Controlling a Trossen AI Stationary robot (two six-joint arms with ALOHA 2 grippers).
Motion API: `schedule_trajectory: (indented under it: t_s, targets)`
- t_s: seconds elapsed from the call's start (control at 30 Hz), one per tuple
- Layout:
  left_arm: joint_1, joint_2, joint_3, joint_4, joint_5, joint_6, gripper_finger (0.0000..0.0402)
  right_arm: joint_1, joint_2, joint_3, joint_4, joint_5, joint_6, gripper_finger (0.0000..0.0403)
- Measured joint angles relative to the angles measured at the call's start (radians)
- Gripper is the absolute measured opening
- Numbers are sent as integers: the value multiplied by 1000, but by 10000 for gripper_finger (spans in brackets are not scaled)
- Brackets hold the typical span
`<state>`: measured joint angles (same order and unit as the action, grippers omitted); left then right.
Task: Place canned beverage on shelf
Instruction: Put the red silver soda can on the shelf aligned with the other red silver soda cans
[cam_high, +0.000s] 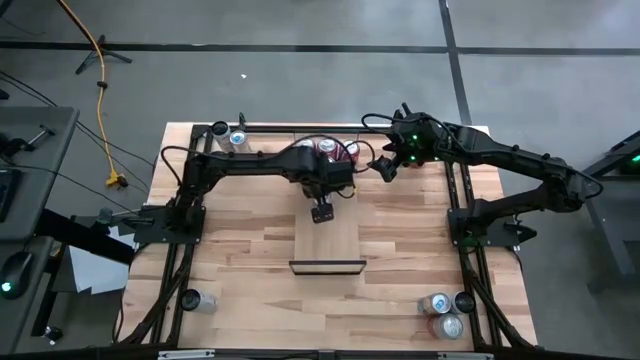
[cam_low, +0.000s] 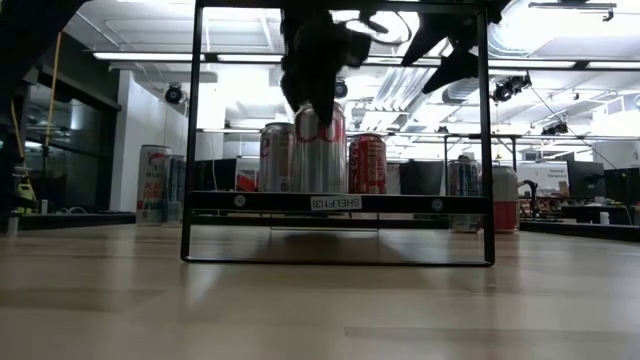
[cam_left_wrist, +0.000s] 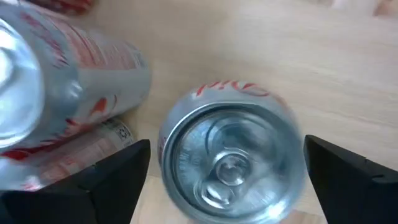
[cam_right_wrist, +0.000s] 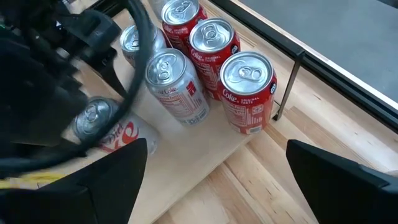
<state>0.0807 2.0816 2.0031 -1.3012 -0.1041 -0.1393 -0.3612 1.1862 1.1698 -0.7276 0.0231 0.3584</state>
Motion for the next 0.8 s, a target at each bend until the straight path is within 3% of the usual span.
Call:
schedule_trajectory:
  t_s: [0.17, 0.33, 0.5, 0.63, 0.8]
  targets:
    - [5, -54, 79, -44, 6, 7, 364, 0, 0, 0, 31, 0, 0, 371]
    - [4, -189, 85, -31, -18, 45, 365, 0, 0, 0, 83, -5, 4, 371]
    - [-8, -344, 67, 7, -101, 45, 365, 4, 3, 0, 198, -133, 30, 371]
    - [-24, -521, -66, 145, -183, 18, 365, 35, 3, 0, 320, -199, 9, 371]
    - [-32, -770, -368, 388, -252, -107, 365, 86, 4, 0, 396, -199, -51, 371]
